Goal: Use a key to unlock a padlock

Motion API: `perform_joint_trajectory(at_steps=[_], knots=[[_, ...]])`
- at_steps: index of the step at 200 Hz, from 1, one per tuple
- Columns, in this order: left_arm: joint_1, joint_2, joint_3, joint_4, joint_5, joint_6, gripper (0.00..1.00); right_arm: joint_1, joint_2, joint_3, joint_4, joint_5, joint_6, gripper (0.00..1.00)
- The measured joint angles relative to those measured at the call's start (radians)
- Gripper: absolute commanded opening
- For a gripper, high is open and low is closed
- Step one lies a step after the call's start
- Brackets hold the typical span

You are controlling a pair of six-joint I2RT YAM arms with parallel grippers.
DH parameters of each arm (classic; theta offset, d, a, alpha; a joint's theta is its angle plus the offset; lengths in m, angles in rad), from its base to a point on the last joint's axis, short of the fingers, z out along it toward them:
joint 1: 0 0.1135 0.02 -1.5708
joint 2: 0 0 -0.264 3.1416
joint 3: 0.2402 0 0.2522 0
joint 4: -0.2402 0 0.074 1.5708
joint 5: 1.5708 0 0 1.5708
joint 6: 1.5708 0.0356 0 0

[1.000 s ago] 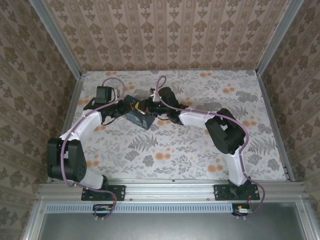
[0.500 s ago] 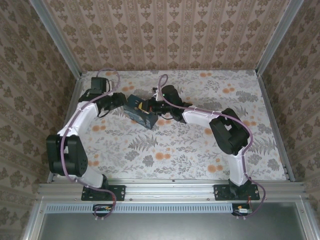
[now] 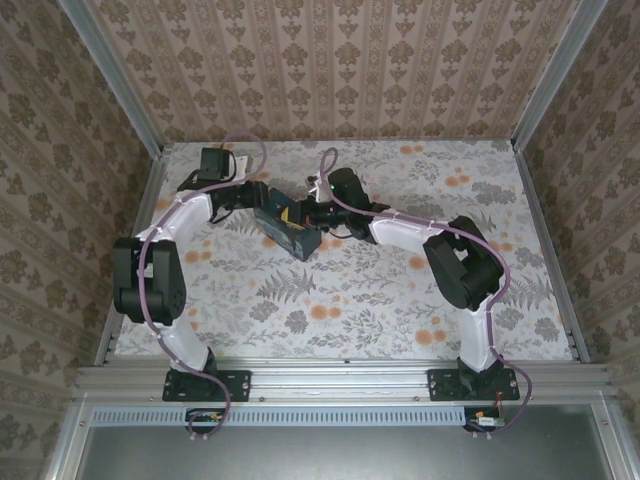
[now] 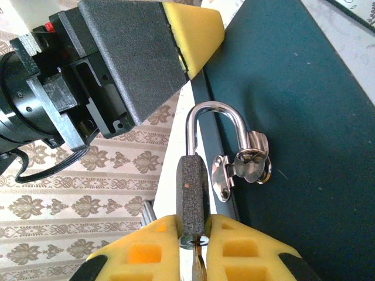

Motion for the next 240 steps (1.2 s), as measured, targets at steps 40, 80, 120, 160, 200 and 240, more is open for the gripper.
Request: perform_joint_trajectory(at_steps=[40,80,120,160,200,240], knots=[[-0.035,0.026,0.009,0.053,0.026,0.069,0.43,-0.036,0.035,0.042,-0.006,-0.032,0.026,0.13],[-0.035,0.037,0.011,0.086,0.000,0.097,0.40,-0.068,0.087,0.119,-0.015,-0.097,0.043,0.35],[-0.034,0.037,0.011,0.079,0.019,0.077,0.41,-0.079,0.027,0.084,-0.064,-0.070,-0.027,0.44],[-0.039,0.035,0.017,0.053,0.035,0.061,0.40,-0.119,-0.045,0.086,-0.264,0.023,-0.183,0.45],[-0.039,0.035,0.021,0.041,0.035,0.056,0.40,-0.134,-0.084,0.153,-0.468,0.134,-0.367,0.44],[-0.039,0.035,0.026,0.032,0.035,0.050,0.41,-0.097,-0.161,0.153,-0.523,0.219,-0.599,0.45]])
